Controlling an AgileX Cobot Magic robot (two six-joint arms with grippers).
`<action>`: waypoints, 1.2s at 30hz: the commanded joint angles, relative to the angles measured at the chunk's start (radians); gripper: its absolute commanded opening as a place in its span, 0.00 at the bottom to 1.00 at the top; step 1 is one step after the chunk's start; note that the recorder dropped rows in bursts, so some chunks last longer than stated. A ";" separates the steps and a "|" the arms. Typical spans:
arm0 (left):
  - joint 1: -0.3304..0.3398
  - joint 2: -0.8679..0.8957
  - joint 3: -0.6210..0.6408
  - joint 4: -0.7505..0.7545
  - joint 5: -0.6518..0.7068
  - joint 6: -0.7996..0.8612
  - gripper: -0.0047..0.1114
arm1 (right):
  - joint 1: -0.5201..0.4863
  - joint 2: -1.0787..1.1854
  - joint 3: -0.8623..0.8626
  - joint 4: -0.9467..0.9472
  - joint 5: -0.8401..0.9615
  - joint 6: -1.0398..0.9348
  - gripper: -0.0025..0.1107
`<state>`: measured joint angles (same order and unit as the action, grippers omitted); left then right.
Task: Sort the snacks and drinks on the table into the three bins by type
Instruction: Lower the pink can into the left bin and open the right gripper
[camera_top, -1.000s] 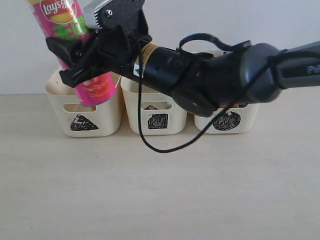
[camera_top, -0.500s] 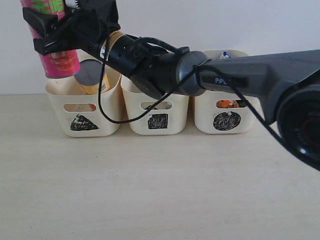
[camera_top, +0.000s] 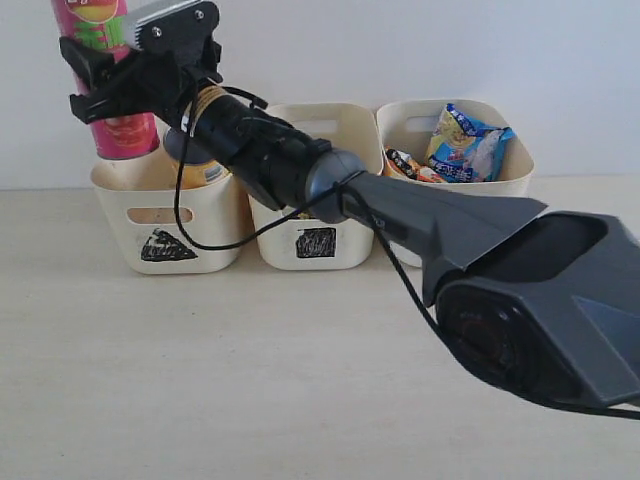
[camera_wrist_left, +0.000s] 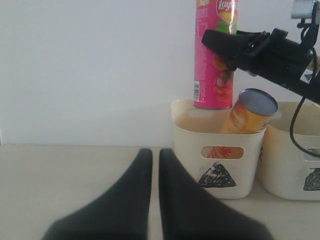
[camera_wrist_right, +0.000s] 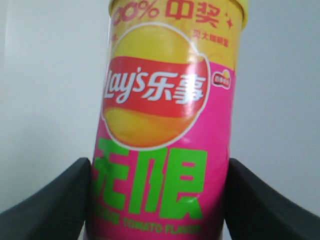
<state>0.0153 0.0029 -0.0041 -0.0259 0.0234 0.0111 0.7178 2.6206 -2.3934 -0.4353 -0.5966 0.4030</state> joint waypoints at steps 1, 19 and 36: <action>0.004 -0.003 0.004 -0.012 -0.012 -0.002 0.08 | -0.001 0.053 -0.064 0.011 0.053 -0.055 0.02; 0.004 -0.003 0.004 -0.012 -0.012 -0.002 0.08 | -0.001 0.058 -0.066 0.024 0.170 -0.118 0.59; 0.004 -0.003 0.004 -0.012 -0.012 -0.002 0.08 | -0.005 -0.041 -0.073 0.037 0.591 -0.167 0.02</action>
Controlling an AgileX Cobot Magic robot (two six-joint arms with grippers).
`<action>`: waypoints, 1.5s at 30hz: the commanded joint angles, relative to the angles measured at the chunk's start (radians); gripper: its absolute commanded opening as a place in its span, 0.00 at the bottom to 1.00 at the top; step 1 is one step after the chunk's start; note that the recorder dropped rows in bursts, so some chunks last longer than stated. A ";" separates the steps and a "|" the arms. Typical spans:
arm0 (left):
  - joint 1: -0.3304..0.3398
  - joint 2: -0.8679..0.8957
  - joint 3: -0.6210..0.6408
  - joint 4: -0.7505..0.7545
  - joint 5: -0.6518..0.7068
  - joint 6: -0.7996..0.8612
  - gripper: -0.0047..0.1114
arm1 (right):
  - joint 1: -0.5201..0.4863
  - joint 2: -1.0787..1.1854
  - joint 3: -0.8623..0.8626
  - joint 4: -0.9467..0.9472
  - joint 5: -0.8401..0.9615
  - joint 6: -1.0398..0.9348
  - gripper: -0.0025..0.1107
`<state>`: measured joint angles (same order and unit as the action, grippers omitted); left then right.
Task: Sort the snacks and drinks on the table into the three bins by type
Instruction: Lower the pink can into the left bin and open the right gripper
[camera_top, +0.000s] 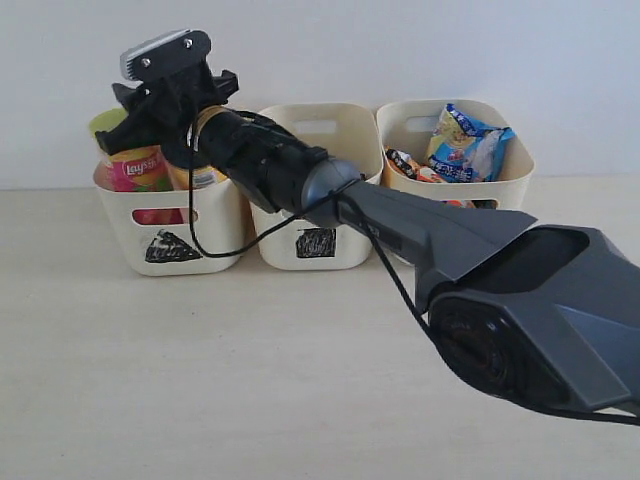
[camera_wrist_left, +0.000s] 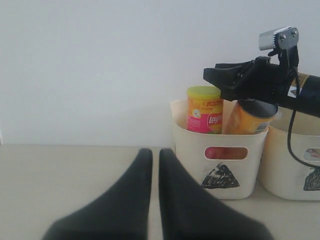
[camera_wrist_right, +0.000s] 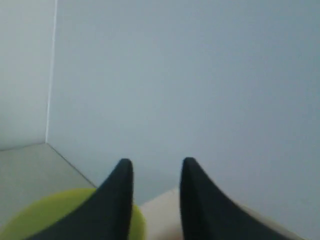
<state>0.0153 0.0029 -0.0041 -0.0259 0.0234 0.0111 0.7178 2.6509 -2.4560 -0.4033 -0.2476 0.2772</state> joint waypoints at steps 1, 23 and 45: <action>0.004 -0.003 0.004 -0.012 -0.012 -0.002 0.08 | -0.010 -0.090 -0.010 0.005 0.294 -0.056 0.02; 0.004 -0.003 0.004 -0.012 -0.001 -0.002 0.08 | -0.059 -0.296 -0.010 0.334 1.305 -0.578 0.02; 0.004 -0.003 0.004 -0.012 -0.001 -0.002 0.08 | -0.058 -0.314 -0.010 0.815 1.251 -0.762 0.02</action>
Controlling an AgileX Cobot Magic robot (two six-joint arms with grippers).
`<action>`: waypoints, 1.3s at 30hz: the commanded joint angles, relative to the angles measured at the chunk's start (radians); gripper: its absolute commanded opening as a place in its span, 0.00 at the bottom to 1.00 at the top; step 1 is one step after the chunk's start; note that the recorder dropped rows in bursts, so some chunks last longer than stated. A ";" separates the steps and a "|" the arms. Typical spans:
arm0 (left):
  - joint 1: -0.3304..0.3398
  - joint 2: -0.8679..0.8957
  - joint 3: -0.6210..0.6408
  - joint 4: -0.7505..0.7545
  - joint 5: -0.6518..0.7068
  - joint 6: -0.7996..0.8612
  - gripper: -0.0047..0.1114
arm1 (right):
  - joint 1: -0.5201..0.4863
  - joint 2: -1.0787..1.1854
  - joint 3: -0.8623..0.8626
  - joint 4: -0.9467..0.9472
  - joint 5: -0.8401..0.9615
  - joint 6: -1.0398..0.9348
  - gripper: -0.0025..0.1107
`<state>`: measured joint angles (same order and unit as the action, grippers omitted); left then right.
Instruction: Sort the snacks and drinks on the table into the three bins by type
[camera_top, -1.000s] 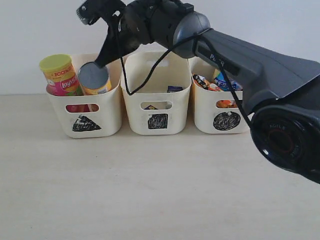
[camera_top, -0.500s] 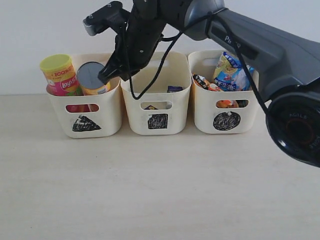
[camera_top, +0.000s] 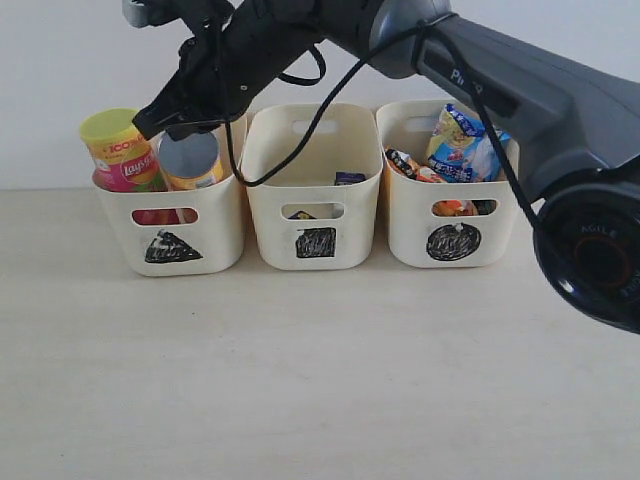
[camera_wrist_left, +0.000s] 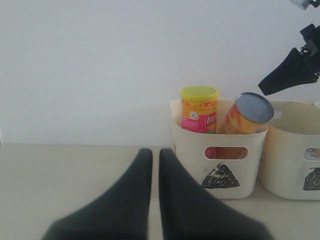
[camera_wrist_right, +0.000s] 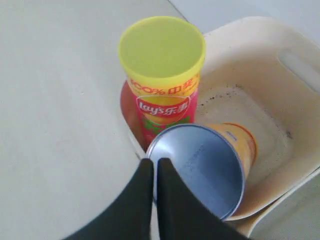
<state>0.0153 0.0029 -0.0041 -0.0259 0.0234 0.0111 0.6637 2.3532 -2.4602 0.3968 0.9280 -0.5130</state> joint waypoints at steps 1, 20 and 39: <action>0.004 -0.003 0.004 -0.012 -0.001 -0.002 0.08 | -0.003 -0.016 -0.006 0.015 0.096 0.028 0.02; 0.004 -0.003 0.004 -0.012 -0.001 -0.002 0.08 | 0.043 -0.153 0.357 0.058 -0.143 0.069 0.02; 0.004 -0.003 0.004 -0.012 -0.001 -0.002 0.08 | -0.373 -0.812 1.521 0.098 -0.973 0.070 0.02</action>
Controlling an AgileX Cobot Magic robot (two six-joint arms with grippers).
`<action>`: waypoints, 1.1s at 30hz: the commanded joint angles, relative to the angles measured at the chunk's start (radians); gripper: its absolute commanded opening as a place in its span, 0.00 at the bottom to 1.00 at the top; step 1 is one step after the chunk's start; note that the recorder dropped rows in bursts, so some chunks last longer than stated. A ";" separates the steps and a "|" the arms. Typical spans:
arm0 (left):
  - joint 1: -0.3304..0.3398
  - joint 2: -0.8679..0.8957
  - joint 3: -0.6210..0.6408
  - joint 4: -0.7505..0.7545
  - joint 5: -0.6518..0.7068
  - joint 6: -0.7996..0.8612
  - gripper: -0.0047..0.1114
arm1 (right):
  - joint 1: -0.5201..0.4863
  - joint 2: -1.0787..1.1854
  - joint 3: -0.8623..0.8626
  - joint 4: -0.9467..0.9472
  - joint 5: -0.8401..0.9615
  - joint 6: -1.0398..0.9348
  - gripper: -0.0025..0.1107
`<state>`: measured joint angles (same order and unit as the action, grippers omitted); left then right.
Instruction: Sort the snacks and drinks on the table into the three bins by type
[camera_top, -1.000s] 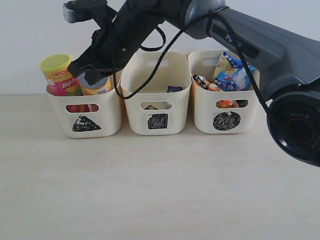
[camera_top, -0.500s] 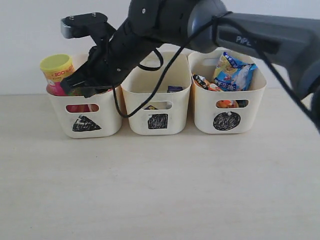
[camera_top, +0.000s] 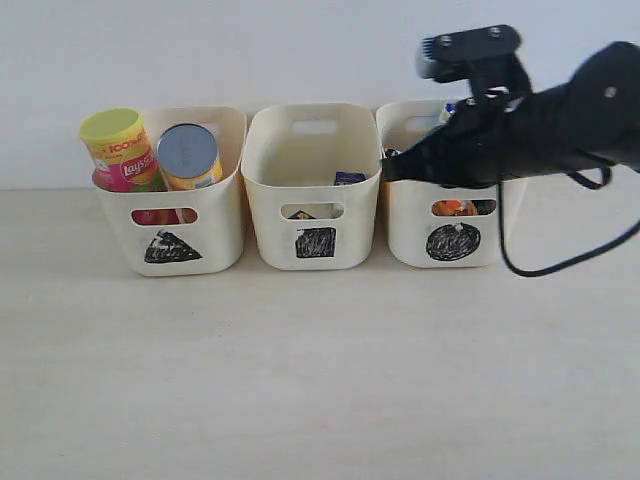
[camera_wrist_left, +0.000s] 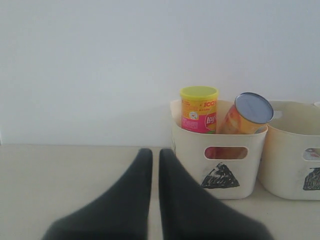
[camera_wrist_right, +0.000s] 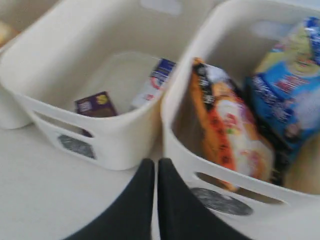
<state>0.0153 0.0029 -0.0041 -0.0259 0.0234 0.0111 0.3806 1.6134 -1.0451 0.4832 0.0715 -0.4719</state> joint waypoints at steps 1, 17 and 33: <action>0.004 -0.003 0.004 -0.012 -0.001 -0.002 0.08 | -0.134 -0.106 0.161 0.012 -0.172 0.070 0.02; 0.004 -0.003 0.004 -0.012 -0.001 -0.002 0.08 | -0.231 -0.480 0.826 -0.264 -1.056 0.604 0.02; 0.004 -0.003 0.004 -0.012 -0.002 -0.002 0.08 | -0.231 -0.864 1.045 -0.423 -0.966 0.594 0.02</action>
<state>0.0153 0.0029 -0.0041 -0.0259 0.0234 0.0111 0.1518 0.8226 -0.0078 0.1042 -0.9771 0.1328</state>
